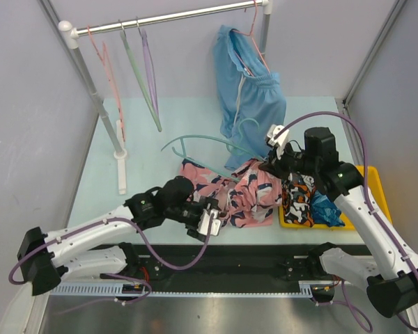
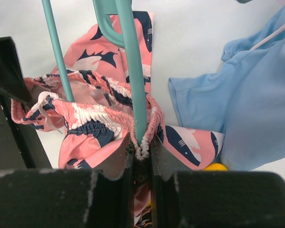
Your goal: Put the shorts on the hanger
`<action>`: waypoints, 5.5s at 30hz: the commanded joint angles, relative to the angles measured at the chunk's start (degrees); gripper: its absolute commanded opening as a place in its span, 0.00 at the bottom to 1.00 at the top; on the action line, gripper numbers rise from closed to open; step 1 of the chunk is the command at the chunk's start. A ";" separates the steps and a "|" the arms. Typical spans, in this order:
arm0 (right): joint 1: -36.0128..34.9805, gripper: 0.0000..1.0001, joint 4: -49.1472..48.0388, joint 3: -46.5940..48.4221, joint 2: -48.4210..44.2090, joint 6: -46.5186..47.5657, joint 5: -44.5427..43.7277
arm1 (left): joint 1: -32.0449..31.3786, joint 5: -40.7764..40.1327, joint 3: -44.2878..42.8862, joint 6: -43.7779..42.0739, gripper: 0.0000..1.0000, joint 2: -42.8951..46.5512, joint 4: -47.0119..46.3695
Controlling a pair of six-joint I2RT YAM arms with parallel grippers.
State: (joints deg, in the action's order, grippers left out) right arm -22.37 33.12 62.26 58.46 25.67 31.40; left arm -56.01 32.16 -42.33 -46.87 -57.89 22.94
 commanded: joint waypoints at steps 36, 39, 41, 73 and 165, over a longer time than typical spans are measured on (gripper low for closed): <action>-2.06 0.00 8.71 3.57 -1.94 8.08 3.23 | -8.68 -12.29 -8.30 -12.98 0.72 -14.26 8.88; -2.06 0.00 9.94 3.75 -2.29 9.83 3.23 | -8.68 -13.96 -8.39 -14.11 0.52 -15.15 12.54; -1.80 0.00 11.08 3.48 -2.56 11.24 2.88 | -8.68 -14.75 -7.34 -16.31 0.40 -13.40 16.76; 2.16 0.00 20.14 -2.76 -8.45 27.08 -0.89 | 22.26 -4.76 -8.91 -42.86 0.01 13.77 50.80; 0.83 0.99 3.53 5.15 -9.15 9.69 3.05 | 31.49 9.52 -34.11 35.52 0.00 0.77 28.65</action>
State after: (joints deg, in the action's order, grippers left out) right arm -23.92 40.75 62.61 48.62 44.34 32.47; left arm -24.84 46.35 -68.25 -19.42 -55.64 55.37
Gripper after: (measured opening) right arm 0.963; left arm 0.200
